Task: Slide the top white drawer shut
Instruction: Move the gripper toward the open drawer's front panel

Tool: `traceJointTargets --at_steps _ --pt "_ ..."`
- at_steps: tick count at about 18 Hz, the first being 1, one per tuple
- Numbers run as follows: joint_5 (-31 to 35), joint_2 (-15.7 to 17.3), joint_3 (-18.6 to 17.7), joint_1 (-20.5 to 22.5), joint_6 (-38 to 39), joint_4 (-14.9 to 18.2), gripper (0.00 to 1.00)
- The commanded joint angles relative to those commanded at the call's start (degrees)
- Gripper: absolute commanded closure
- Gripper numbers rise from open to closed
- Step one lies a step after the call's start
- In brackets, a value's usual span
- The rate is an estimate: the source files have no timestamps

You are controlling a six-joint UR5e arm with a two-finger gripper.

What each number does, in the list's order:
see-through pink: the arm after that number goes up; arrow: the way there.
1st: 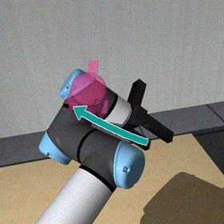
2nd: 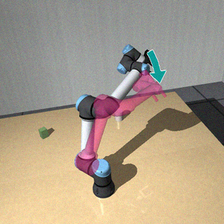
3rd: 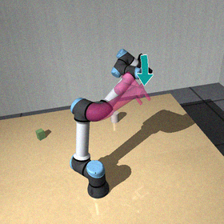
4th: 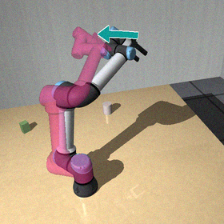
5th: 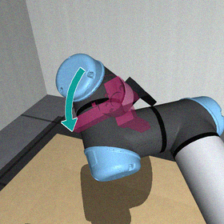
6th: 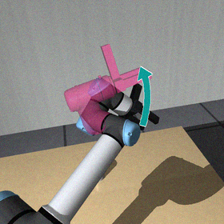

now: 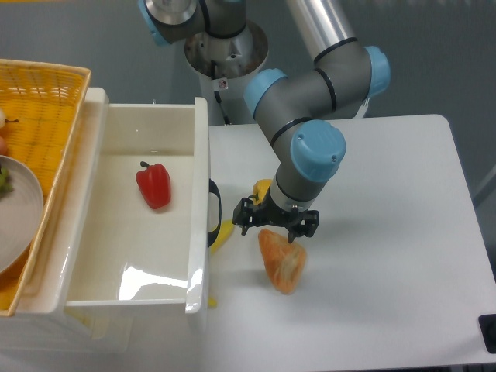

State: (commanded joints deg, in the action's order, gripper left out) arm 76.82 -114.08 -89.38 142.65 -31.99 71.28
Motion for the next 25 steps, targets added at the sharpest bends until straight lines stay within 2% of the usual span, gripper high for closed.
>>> traceJointTargets --at_steps 25 --pt "-0.26 -0.97 0.00 -2.29 0.00 0.00 0.00"
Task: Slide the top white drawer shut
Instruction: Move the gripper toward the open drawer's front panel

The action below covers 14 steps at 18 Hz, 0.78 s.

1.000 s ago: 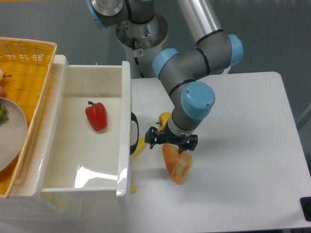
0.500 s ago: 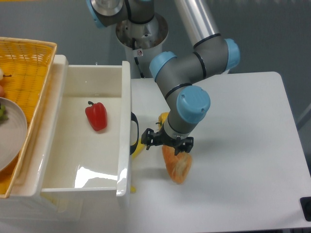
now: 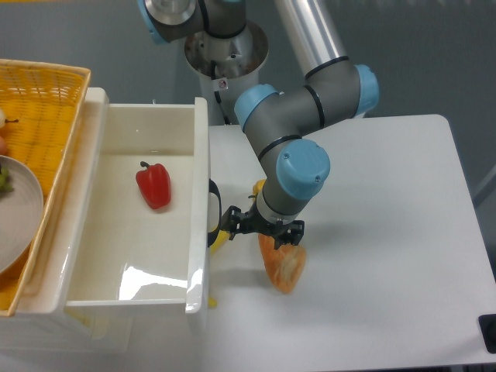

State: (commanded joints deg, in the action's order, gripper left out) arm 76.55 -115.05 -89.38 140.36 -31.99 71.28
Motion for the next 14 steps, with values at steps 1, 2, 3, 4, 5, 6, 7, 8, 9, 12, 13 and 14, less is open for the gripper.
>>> traceJointTargets --at_steps 1,2,3,4,5,6,7,8,9,12,13,14 --pt "-0.09 0.00 0.00 0.00 0.17 0.00 0.00" --pt "-0.09 0.09 0.00 0.00 0.09 0.00 0.00" --pt "-0.09 0.09 0.00 0.00 0.17 0.00 0.00" --pt "-0.09 0.09 0.00 0.00 0.09 0.09 0.00" --pt "-0.09 0.09 0.00 0.00 0.17 0.00 0.00" --pt "-0.09 0.17 0.00 0.00 0.18 0.00 0.00" --pt "-0.09 0.26 0.00 0.00 0.18 0.09 0.00" --pt "-0.09 0.35 0.00 0.00 0.26 0.09 0.00" --pt "-0.09 0.35 -0.09 0.00 0.26 0.09 0.00" --pt "-0.09 0.53 -0.18 0.00 0.44 0.18 0.00" --pt "-0.09 0.61 -0.18 -0.09 0.53 0.18 0.00" --pt "-0.09 0.62 -0.18 -0.44 0.61 0.18 0.00"
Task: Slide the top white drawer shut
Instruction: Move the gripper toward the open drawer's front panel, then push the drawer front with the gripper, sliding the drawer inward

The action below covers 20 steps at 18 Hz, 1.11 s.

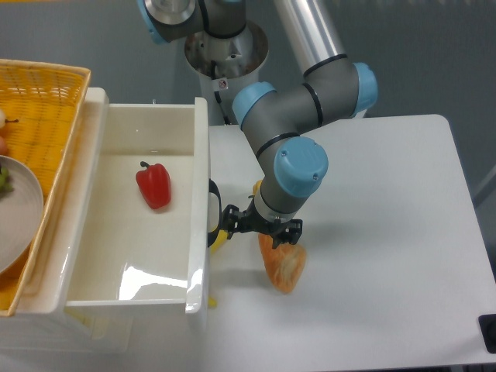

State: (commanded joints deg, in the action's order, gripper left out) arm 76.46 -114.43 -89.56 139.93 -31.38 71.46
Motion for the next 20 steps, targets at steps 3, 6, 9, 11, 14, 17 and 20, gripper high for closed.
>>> traceJointTargets --at_steps 3,6,9,11,14,17,20 --pt "-0.61 0.26 0.09 -0.18 0.44 0.00 0.00" --pt "-1.05 0.70 0.18 -0.53 0.88 0.09 0.00" --pt "-1.05 0.88 0.18 -0.71 0.88 0.09 0.00" --pt "-0.97 0.88 0.18 -0.79 0.97 0.17 0.00" --pt "-0.97 0.97 0.18 -0.88 0.97 0.26 0.00" --pt "-0.97 1.05 0.18 -1.23 1.14 0.26 0.00" --pt "-0.97 1.05 0.18 -1.50 1.58 0.35 0.00"
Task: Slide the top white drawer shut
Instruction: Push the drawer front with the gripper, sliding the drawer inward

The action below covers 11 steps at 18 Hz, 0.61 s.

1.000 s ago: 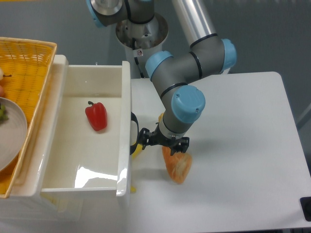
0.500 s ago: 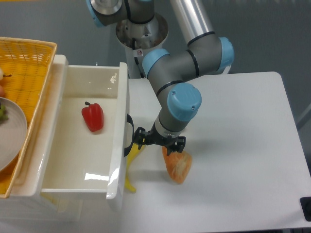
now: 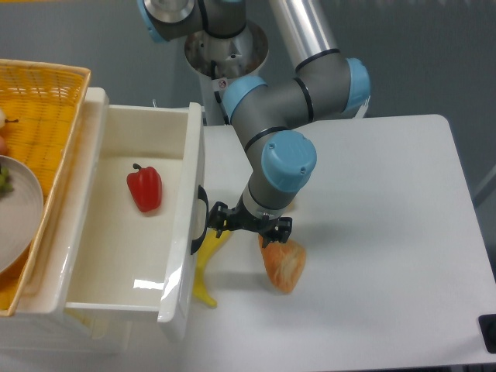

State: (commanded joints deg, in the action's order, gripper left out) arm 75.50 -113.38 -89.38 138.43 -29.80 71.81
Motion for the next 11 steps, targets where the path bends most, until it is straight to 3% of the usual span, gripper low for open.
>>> traceJointTargets --at_steps 11 --pt "0.00 0.44 0.00 -0.88 1.49 0.18 0.00"
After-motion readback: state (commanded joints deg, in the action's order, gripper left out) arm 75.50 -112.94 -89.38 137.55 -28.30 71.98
